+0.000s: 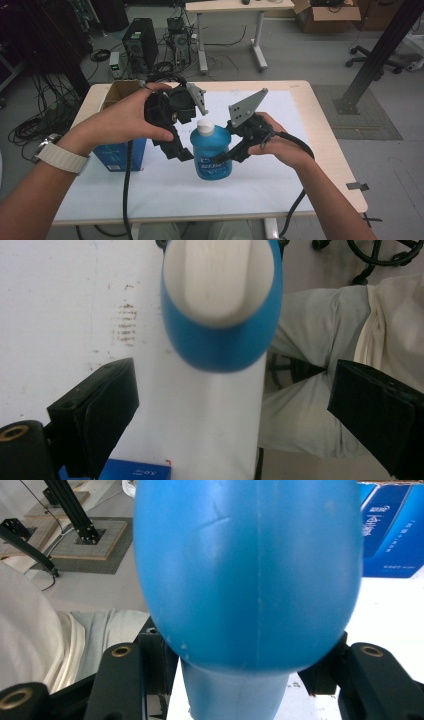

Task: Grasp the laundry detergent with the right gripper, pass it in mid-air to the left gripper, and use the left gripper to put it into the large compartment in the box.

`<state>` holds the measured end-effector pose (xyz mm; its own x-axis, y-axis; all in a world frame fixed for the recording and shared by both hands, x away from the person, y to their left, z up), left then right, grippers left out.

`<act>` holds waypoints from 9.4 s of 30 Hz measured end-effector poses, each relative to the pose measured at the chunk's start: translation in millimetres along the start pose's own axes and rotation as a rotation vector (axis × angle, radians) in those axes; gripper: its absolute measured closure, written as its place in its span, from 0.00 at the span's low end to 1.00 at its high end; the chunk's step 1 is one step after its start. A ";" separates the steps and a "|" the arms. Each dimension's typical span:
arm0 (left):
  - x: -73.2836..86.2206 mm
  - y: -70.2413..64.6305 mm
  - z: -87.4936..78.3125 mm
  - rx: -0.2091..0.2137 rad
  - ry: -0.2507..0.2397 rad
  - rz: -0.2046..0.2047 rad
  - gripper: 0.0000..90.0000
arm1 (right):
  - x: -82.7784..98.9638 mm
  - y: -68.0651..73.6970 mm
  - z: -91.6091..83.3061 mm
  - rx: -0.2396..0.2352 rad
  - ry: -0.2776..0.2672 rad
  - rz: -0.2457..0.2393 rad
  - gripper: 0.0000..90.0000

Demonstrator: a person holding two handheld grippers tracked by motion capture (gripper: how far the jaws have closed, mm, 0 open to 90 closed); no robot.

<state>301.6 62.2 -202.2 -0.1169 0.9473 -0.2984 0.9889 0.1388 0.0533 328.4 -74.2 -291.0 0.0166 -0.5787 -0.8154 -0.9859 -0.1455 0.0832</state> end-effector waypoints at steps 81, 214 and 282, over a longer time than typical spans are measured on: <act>-14.8 2.0 36.3 0.037 0.070 0.043 0.37 | -4.1 -0.1 20.6 -0.052 0.048 0.006 0.49; 191.4 152.7 3.1 -0.441 0.207 -1.219 0.42 | 114.5 -26.0 -55.9 0.237 0.227 0.372 0.07; 208.3 150.1 37.2 -0.377 0.142 -1.218 0.26 | 119.4 -14.2 -56.9 0.249 0.240 0.380 0.08</act>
<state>429.1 269.6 -291.8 -0.9550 0.1709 -0.2423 0.1529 0.9840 0.0915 353.8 -186.9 -357.0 -0.3418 -0.7259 -0.5968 -0.9390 0.2900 0.1850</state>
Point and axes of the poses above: each handheld gripper's, and its own axes: z roughly forward along the jaws, x roughly out of its underside, y roughly to its left, the point moved 5 cm from there along z, roughly forward along the jaws, and after that the axes turned 2 degrees about -x, right-handed, at the moved point
